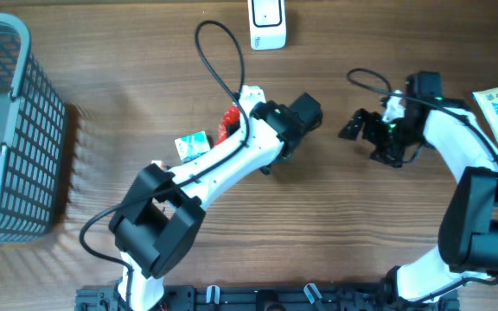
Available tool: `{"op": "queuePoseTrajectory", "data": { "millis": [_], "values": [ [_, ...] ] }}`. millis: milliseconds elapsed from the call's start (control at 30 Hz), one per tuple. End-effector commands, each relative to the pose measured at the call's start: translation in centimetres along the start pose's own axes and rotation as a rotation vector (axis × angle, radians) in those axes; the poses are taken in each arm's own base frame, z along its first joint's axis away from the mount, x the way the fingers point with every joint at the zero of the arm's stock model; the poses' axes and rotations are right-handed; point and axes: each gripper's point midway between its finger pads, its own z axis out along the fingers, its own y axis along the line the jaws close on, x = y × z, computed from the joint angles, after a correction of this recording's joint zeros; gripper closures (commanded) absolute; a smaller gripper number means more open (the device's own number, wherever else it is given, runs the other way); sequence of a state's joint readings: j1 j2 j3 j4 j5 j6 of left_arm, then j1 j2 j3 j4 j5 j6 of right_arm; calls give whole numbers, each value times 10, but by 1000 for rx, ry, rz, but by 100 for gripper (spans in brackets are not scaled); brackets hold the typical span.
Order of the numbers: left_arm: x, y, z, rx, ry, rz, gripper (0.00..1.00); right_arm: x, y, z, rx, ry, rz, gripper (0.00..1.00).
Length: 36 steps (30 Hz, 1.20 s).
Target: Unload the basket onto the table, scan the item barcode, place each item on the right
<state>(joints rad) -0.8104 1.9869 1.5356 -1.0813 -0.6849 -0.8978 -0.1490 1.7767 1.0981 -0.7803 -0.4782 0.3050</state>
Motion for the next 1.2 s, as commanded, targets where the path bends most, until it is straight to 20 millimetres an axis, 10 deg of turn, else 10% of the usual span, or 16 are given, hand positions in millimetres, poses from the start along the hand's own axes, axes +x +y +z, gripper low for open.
{"op": "queuePoseTrajectory", "data": {
  "millis": [0,433,600,867,1167],
  "values": [
    [18,-31,-4,48,2,13,96,-2,-5,-7,-82,9,19,0],
    [91,-81,-65,62,-213,340,96,-26,-59,-42,-125,-92,164,0],
    [100,-73,-70,28,-214,406,44,-22,-50,-46,-200,-77,126,0],
    [35,-15,-77,156,28,-69,5,4,5,-31,-318,32,-43,0],
    [-15,71,12,238,539,-512,0,57,62,53,259,44,-528,0]
  ]
}}
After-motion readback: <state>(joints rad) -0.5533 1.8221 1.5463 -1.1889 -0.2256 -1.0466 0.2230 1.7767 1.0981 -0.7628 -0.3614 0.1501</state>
